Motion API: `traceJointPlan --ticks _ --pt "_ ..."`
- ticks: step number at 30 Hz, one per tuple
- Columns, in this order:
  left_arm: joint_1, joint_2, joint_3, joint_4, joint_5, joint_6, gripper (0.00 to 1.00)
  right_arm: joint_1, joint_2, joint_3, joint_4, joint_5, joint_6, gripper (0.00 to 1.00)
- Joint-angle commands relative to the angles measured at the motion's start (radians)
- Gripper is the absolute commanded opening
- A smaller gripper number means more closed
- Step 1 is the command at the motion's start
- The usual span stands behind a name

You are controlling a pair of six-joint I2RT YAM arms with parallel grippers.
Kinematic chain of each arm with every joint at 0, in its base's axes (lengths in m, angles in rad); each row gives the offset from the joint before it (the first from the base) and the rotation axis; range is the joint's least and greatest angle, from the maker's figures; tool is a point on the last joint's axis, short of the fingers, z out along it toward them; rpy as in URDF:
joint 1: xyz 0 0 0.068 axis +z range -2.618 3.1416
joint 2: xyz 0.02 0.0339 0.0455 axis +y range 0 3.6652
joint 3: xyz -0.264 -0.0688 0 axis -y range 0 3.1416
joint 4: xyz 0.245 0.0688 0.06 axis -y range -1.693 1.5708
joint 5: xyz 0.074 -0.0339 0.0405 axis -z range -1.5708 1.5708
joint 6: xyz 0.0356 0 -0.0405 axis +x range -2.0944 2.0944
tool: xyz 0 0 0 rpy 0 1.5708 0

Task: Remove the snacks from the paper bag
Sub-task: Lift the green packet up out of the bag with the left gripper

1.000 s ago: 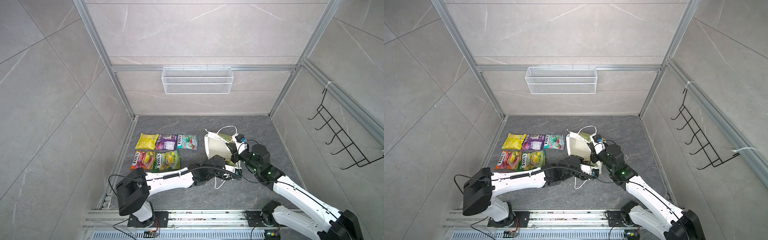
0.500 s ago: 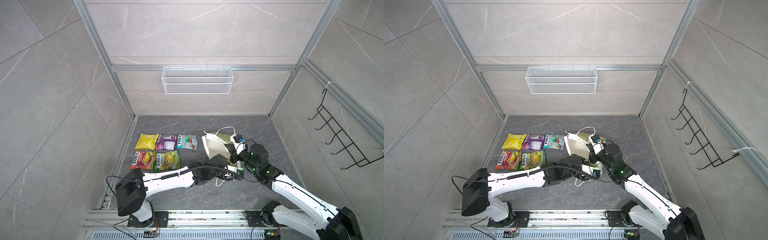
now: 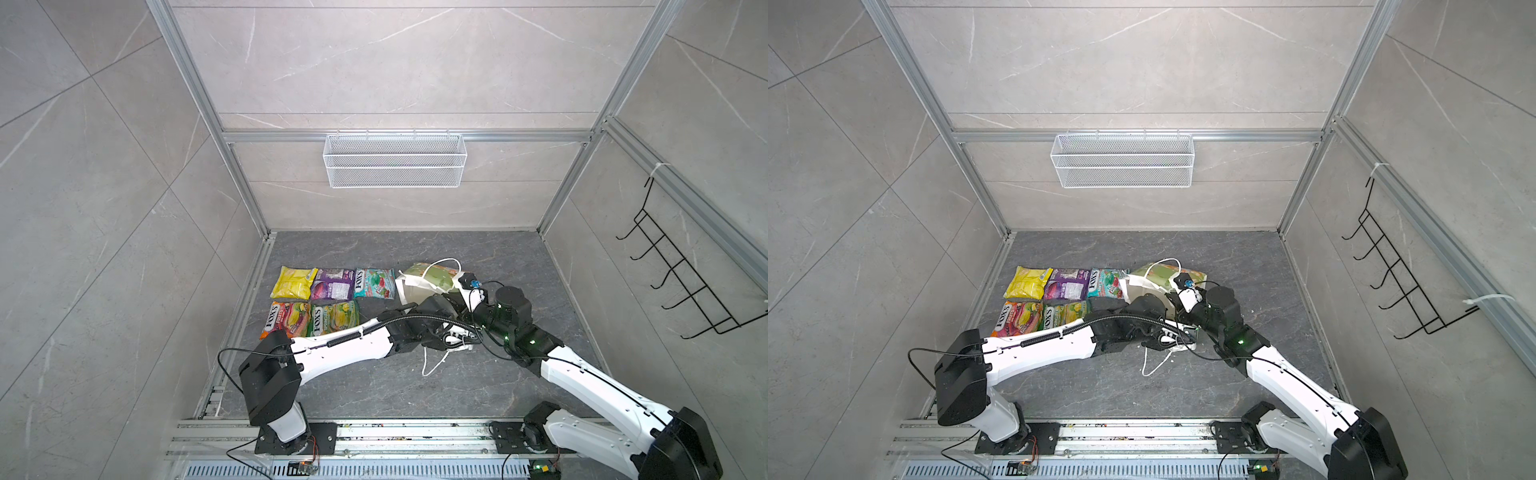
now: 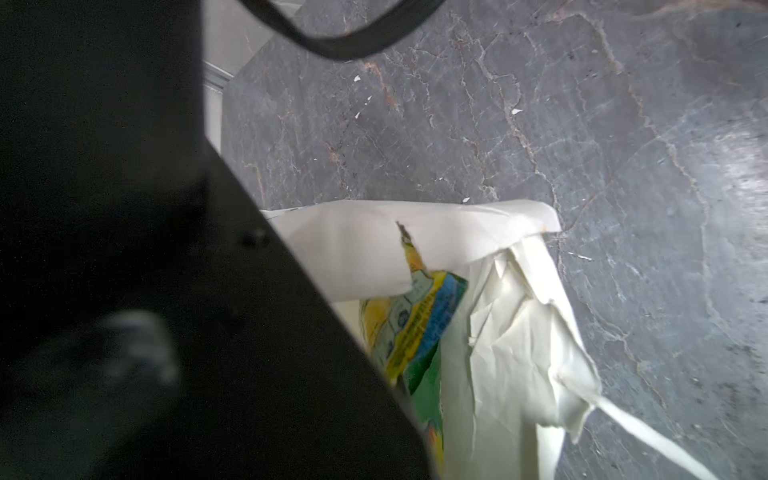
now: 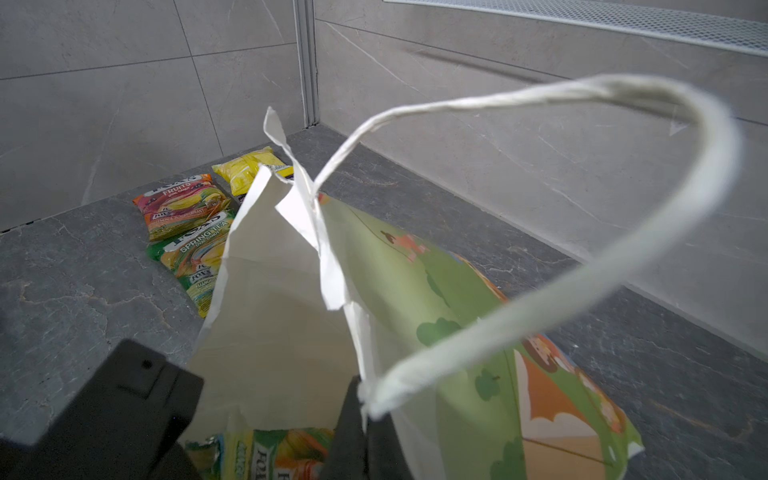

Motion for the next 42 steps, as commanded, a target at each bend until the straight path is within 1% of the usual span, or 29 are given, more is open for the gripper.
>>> traceJointPlan --ticks 1,3,8,10,13,18,24,27,31,34,38,42 --pt "0.032 0.023 0.067 0.014 0.045 -0.077 0.02 0.021 0.017 0.025 -0.029 -0.099 -0.02 0.0" --pt "0.034 0.029 0.065 0.024 0.038 -0.068 0.02 0.022 0.022 0.029 -0.036 -0.086 -0.02 0.0" --pt "0.032 0.0 0.034 0.069 -0.017 -0.076 0.01 0.022 0.009 0.026 -0.037 0.018 -0.009 0.0" --pt "0.03 -0.021 0.028 0.084 -0.041 -0.087 0.01 0.022 0.01 0.023 -0.034 0.033 -0.005 0.0" --pt "0.018 -0.059 0.007 0.1 -0.046 -0.077 0.01 0.022 0.02 0.02 -0.023 0.042 0.002 0.0" --pt "-0.02 -0.103 -0.018 0.146 -0.154 -0.038 0.0 0.022 0.027 0.02 -0.01 0.07 0.021 0.0" --pt "-0.028 -0.121 -0.055 0.188 -0.297 0.012 0.0 0.022 0.012 0.019 -0.01 0.078 0.025 0.0" --pt "-0.032 -0.132 -0.07 0.196 -0.34 0.035 0.0 0.022 0.007 0.02 -0.013 0.086 0.033 0.0" --pt "-0.041 -0.172 -0.084 0.199 -0.366 0.034 0.0 0.022 0.001 0.026 -0.016 0.142 0.059 0.0" --pt "-0.046 -0.219 -0.087 0.212 -0.371 0.008 0.0 0.019 -0.002 0.039 -0.019 0.195 0.09 0.0" --pt "-0.068 -0.299 -0.11 0.24 -0.369 -0.005 0.0 0.004 0.01 0.085 -0.07 0.272 0.148 0.0" --pt "-0.073 -0.398 -0.149 0.252 -0.306 -0.027 0.0 -0.022 0.026 0.121 -0.098 0.287 0.184 0.0"
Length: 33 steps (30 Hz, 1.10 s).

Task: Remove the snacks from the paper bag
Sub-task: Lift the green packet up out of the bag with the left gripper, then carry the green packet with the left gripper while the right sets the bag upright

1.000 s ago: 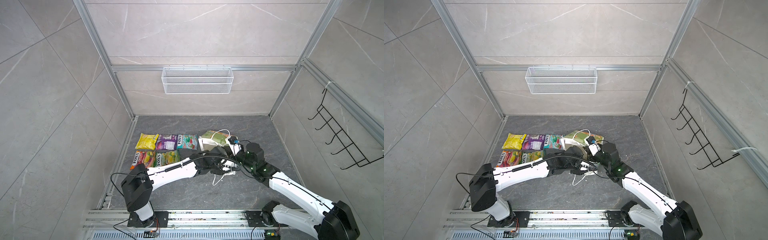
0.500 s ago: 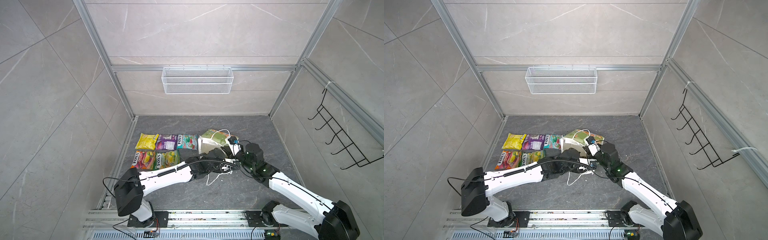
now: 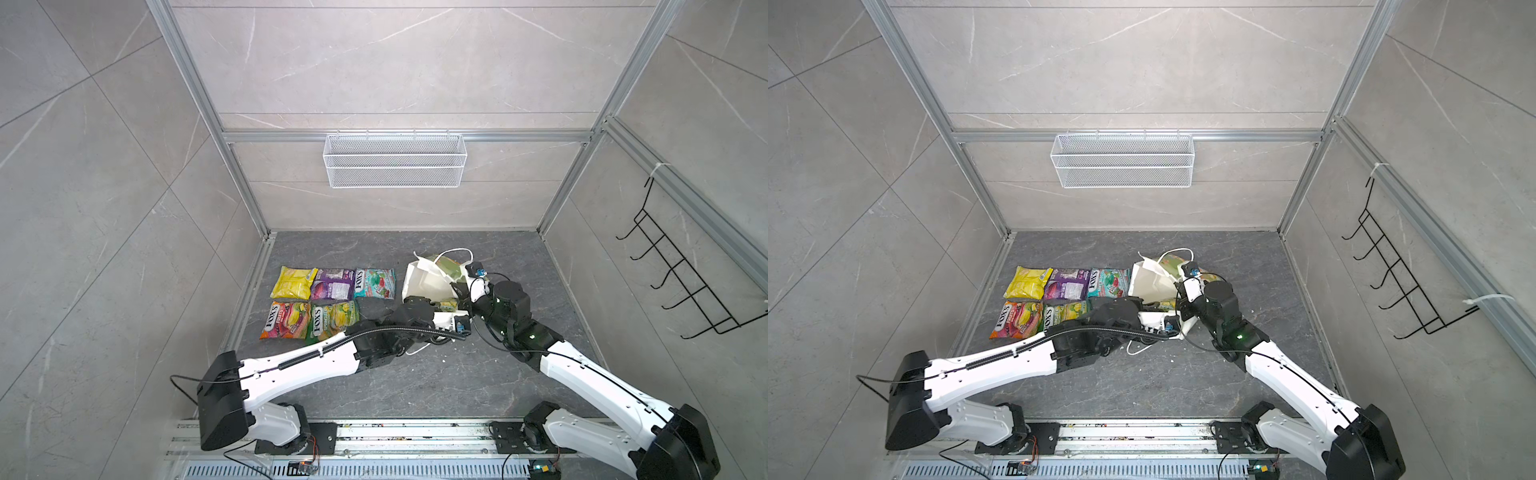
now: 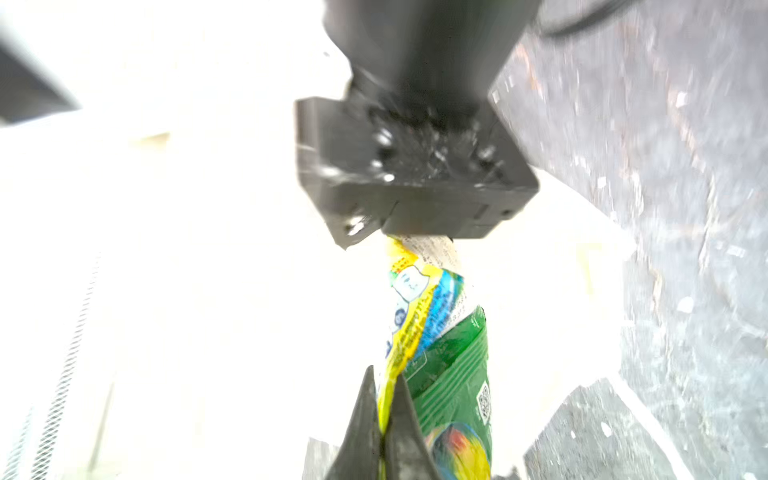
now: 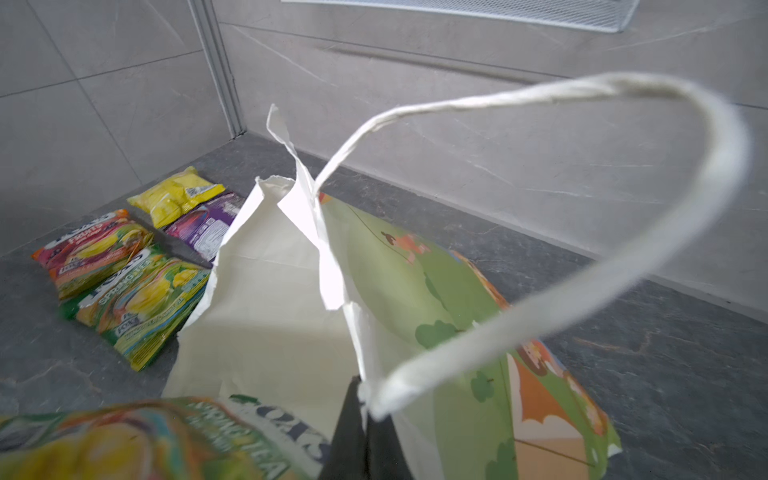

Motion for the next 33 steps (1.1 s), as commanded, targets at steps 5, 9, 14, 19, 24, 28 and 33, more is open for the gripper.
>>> traceJointPlan --ticks 5,9,14,19,24,28,33 --pt "-0.007 -0.204 -0.042 0.101 0.004 -0.065 0.0 -0.054 0.03 0.08 -0.079 0.051 0.103 0.0" --pt "-0.006 -0.312 -0.086 0.09 -0.018 -0.097 0.0 -0.088 0.037 0.09 -0.091 0.034 0.133 0.0" --pt "-0.006 -0.485 -0.158 0.119 0.045 -0.189 0.0 -0.109 0.049 0.102 -0.096 0.014 0.142 0.0" --pt "-0.006 -0.533 -0.139 0.091 -0.091 -0.288 0.0 -0.111 0.059 0.116 -0.088 0.001 0.146 0.0" --pt "-0.007 -0.371 -0.036 -0.043 -0.381 -0.43 0.0 -0.111 0.064 0.133 -0.092 -0.006 0.144 0.0" --pt "0.02 -0.197 0.07 -0.209 -0.599 -0.619 0.0 -0.112 0.052 0.141 -0.097 -0.005 0.142 0.0" --pt "0.112 -0.08 0.186 -0.447 -0.609 -0.885 0.0 -0.124 0.045 0.189 -0.172 -0.009 0.185 0.0"
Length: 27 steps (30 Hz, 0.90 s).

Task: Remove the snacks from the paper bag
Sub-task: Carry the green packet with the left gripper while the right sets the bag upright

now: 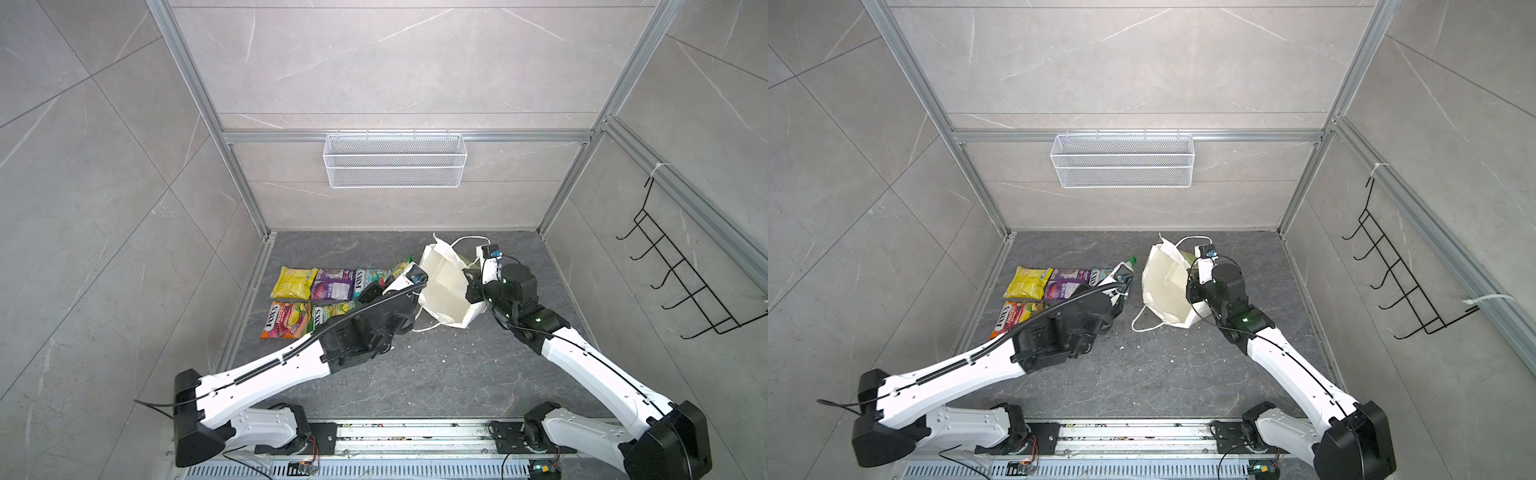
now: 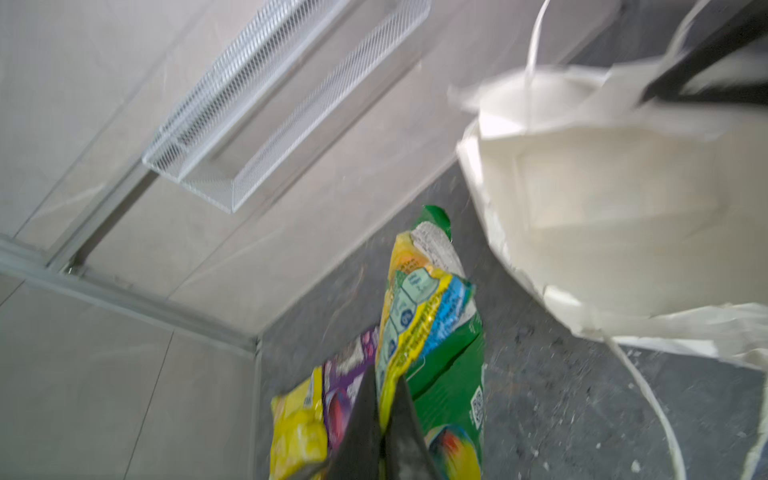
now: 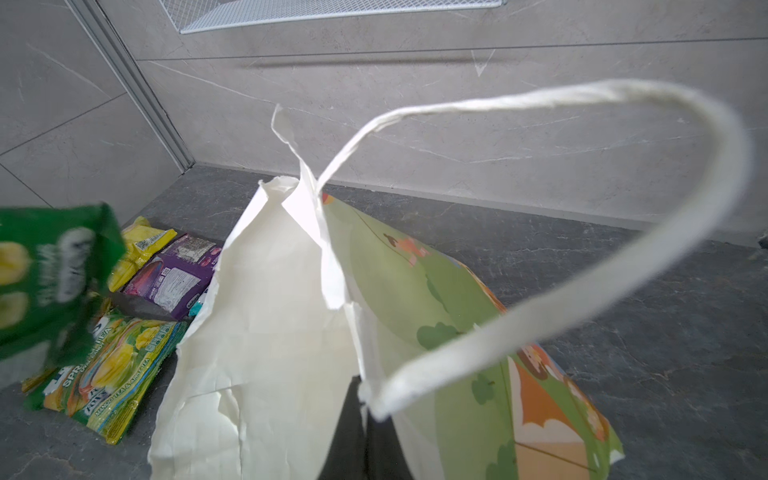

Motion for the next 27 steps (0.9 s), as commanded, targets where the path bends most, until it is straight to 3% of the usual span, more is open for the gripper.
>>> traceJointPlan --ticks 1,4,9,15,27 --pt "0.069 -0.005 0.093 -0.16 -0.099 -0.25 0.0 -0.02 -0.017 0.072 -0.076 -0.011 0.068 0.0" --pt "0.134 0.022 0.133 -0.227 -0.059 -0.335 0.0 -0.049 0.006 0.174 -0.213 -0.054 0.16 0.0" --pt "0.159 0.156 0.274 -0.396 -0.055 -0.413 0.0 -0.13 0.097 0.338 -0.394 -0.187 0.336 0.0" --pt "0.17 0.316 0.429 -0.628 -0.006 -0.545 0.0 -0.206 0.211 0.376 -0.34 -0.307 0.522 0.0" --pt "0.188 0.538 0.53 -0.775 0.198 -0.644 0.0 -0.208 0.287 0.352 -0.261 -0.259 0.615 0.06"
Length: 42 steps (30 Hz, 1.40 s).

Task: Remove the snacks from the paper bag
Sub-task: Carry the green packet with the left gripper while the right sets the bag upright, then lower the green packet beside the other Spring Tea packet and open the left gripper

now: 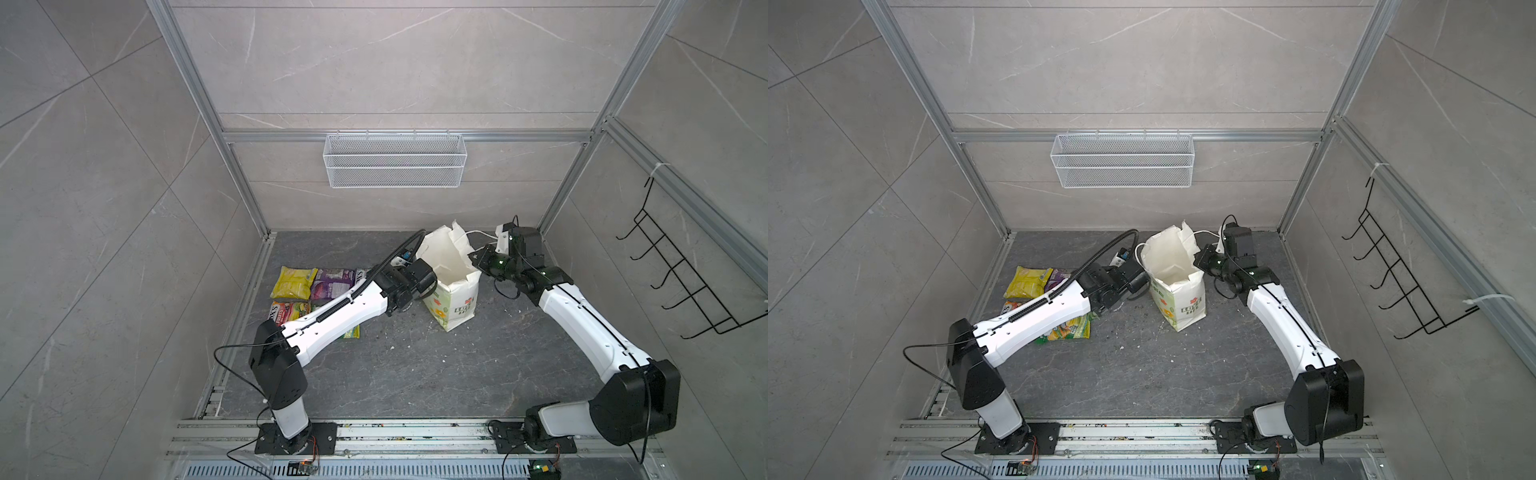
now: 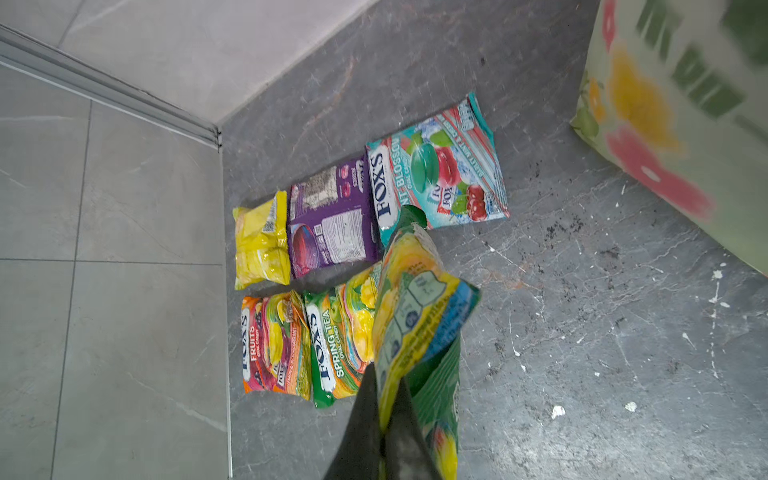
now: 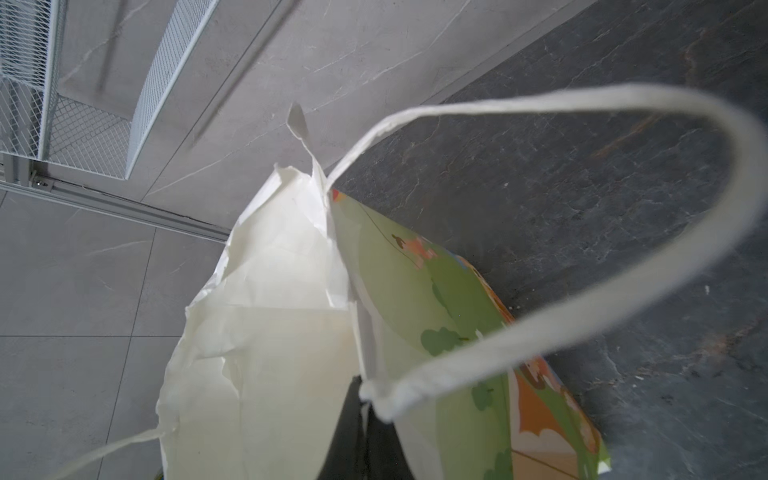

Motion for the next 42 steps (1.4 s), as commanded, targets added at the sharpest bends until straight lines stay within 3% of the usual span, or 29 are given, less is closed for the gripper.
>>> traceJointPlan --ticks 1,4,9,18,22,26,29,42 --pt "0.019 0.054 0.053 -0.044 0.054 -0.046 0.0 0.001 0.007 -0.014 0.043 0.013 0.041 0.07" --pt "0.036 0.103 0.059 -0.013 0.134 -0.033 0.0 0.0 0.001 -0.021 0.054 0.038 0.044 0.12" --pt "0.042 0.201 0.126 -0.073 0.171 -0.071 0.0 -0.009 0.022 0.003 0.045 0.058 0.036 0.12" --pt "0.065 0.34 0.226 -0.191 0.149 -0.095 0.0 -0.015 0.05 -0.017 0.077 0.04 0.041 0.13" --pt "0.082 0.372 0.24 -0.187 0.191 -0.092 0.0 -0.021 0.05 -0.018 0.08 0.037 0.036 0.15" --pt "0.095 0.421 0.284 -0.293 0.13 -0.114 0.0 -0.027 0.049 -0.016 0.08 0.027 0.029 0.16" --pt "0.125 0.411 0.246 -0.269 0.145 -0.096 0.0 -0.033 0.047 -0.017 0.081 0.021 0.024 0.17" --pt "0.132 0.406 0.287 -0.215 0.203 -0.046 0.28 -0.036 0.031 -0.015 0.061 0.042 -0.003 0.26"
